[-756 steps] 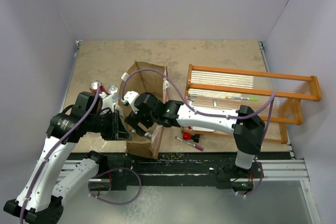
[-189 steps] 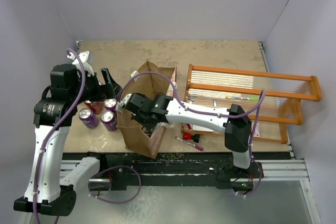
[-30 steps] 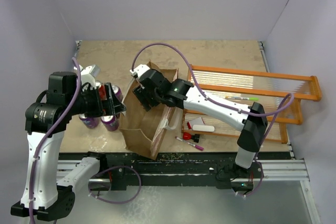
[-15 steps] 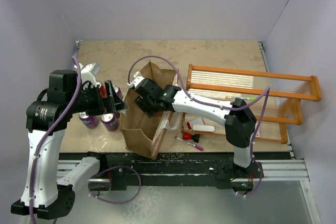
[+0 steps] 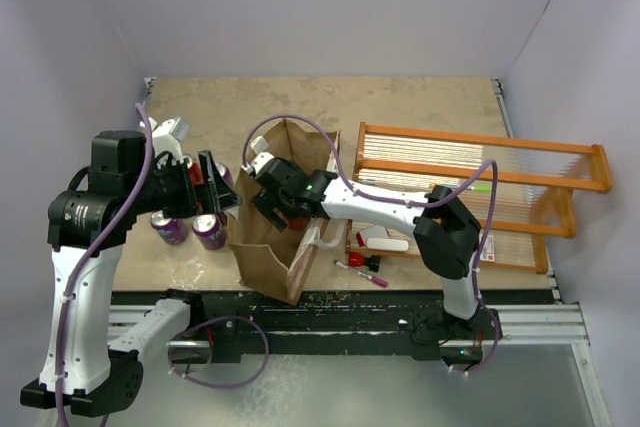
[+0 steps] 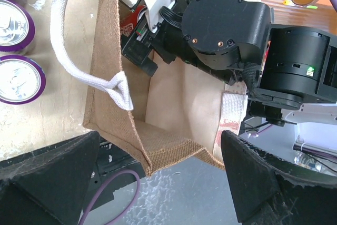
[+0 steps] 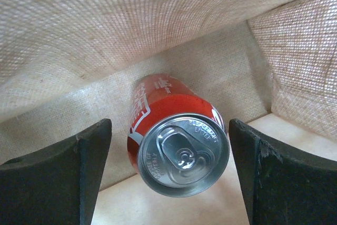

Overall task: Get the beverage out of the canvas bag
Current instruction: Adjust the drink in the canvas bag.

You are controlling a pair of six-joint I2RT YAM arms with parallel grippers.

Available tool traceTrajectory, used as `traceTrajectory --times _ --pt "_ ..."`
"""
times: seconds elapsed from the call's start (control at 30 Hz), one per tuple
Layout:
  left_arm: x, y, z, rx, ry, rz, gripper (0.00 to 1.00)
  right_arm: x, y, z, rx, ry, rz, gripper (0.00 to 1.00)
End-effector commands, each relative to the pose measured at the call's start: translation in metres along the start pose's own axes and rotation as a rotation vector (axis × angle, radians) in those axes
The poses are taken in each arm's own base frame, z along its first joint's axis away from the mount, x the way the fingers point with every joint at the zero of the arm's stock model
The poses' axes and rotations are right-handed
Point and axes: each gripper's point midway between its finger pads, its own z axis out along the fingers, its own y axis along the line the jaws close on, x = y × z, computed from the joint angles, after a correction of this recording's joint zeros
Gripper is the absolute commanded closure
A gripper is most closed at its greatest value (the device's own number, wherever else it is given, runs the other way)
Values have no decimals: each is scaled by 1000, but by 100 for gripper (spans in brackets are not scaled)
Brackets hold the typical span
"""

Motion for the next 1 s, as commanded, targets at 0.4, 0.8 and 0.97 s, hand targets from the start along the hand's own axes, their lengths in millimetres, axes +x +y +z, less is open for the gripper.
traceTrajectory --times 0.4,0.8,0.97 --pt "-34 -21 9 87 -52 22 1 -123 -75 -148 134 -411 140 0" --pt "-59 -23 38 130 -68 4 6 -148 -204 -293 418 -795 348 4" --pt "-50 -19 61 93 -50 30 12 -140 -240 -348 514 -966 397 6"
